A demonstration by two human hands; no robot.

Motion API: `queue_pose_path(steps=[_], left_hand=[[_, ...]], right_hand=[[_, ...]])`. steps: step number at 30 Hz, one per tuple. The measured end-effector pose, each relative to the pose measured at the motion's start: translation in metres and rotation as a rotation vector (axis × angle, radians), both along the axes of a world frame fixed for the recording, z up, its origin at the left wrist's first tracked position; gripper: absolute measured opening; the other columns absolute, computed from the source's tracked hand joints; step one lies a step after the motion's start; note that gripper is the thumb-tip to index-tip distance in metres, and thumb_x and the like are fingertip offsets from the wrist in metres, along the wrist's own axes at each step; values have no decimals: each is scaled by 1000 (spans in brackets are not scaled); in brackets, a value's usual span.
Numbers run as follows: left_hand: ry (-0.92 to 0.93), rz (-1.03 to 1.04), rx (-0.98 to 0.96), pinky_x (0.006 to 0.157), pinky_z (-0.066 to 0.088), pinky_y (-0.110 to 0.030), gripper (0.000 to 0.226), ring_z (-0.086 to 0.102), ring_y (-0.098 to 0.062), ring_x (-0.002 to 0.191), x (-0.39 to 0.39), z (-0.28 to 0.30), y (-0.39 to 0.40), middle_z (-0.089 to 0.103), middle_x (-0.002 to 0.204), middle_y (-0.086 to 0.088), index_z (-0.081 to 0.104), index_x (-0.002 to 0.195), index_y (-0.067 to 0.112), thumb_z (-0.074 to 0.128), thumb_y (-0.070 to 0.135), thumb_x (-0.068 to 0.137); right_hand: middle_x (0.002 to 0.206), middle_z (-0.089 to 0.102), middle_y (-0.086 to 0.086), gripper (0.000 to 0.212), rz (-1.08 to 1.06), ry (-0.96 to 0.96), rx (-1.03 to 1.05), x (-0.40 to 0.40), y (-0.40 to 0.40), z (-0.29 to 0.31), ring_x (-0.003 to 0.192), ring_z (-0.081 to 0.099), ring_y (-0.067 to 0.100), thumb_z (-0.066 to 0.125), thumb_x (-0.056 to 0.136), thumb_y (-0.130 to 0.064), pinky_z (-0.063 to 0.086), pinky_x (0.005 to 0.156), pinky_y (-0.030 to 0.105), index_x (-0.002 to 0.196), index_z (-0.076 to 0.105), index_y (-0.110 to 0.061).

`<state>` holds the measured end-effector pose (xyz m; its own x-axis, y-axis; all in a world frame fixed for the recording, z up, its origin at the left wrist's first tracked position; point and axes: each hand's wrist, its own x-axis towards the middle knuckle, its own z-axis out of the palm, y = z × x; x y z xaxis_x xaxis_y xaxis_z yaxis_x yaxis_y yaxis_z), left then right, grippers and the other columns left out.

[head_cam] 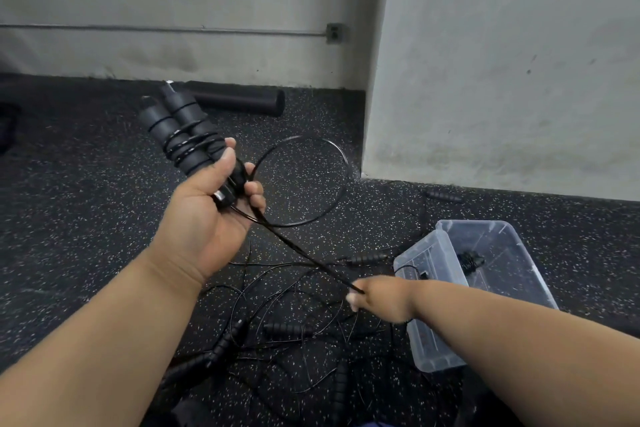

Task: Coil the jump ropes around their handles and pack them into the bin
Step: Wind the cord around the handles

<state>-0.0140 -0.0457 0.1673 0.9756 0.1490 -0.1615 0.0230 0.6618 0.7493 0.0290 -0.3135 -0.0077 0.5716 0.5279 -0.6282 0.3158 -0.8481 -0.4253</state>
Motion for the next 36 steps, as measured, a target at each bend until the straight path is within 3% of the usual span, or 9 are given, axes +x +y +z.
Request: queue_pose_path(steps=[4, 7, 13, 17, 20, 23, 27, 32, 36], left_hand=[[-28, 43, 6, 68, 49, -26, 26, 55, -15, 70, 3, 5, 14, 59, 95, -6, 68, 117, 25, 68, 24, 91], [-48, 51, -5, 68, 47, -25, 23, 55, -14, 70, 3, 7, 19, 59, 96, -6, 69, 113, 25, 69, 24, 90], [-69, 56, -26, 68, 46, -23, 21, 54, -13, 71, 5, 11, 26, 58, 97, -5, 66, 116, 27, 67, 25, 95], [-57, 52, 7, 67, 47, -23, 20, 54, -13, 70, 3, 10, 20, 59, 95, -4, 67, 116, 27, 65, 24, 97], [-31, 1, 30, 66, 49, -25, 24, 55, -14, 70, 1, 5, 10, 59, 97, -6, 68, 115, 27, 67, 23, 92], [9, -79, 63, 67, 50, -26, 28, 57, -15, 70, -5, -4, -8, 62, 94, -6, 69, 115, 25, 66, 21, 88], [36, -198, 116, 68, 53, -29, 34, 60, -16, 71, -8, -16, -30, 65, 91, -5, 67, 121, 24, 66, 20, 87], [49, -234, 163, 87, 60, -38, 34, 70, -23, 87, -10, -27, -41, 69, 94, -10, 69, 120, 20, 75, 16, 86], [53, -267, 252, 104, 56, -47, 20, 70, -35, 115, -13, -31, -43, 76, 107, -12, 82, 101, 25, 77, 18, 83]], right_hand=[[154, 47, 19, 44, -70, 6, -270, 1, -23, -21, 141, 47, 34, 33, 115, -28, 40, 111, 39, 151, 45, -7], [152, 49, 20, 53, -36, 39, -393, 2, -35, -27, 140, 48, 35, 33, 114, -41, 38, 113, 41, 150, 47, -4], [144, 56, 22, 36, -33, 7, -579, 2, -45, -36, 130, 57, 38, 55, 101, -3, 48, 107, 45, 136, 60, 5], [148, 54, 19, 45, -28, 9, -603, 4, -38, -23, 131, 57, 35, 52, 98, -3, 50, 106, 43, 143, 53, -1], [146, 57, 13, 51, -49, 33, -371, 6, -17, -2, 126, 60, 28, 51, 97, -12, 52, 99, 36, 148, 50, -11], [123, 71, 7, 50, -289, 39, 172, 3, 17, 29, 93, 66, 20, 59, 91, -35, 55, 83, 45, 141, 57, -28], [119, 75, -6, 38, -537, 396, 841, -12, 58, 79, 110, 68, 18, 60, 88, -44, 47, 94, 37, 126, 66, -39], [103, 68, 2, 30, -624, 623, 1120, -18, 67, 95, 88, 64, 19, 60, 82, -35, 45, 79, 31, 110, 62, -25], [110, 72, 4, 39, -599, 537, 1150, -13, 58, 91, 102, 68, 24, 56, 85, -26, 48, 101, 49, 123, 64, -21]])
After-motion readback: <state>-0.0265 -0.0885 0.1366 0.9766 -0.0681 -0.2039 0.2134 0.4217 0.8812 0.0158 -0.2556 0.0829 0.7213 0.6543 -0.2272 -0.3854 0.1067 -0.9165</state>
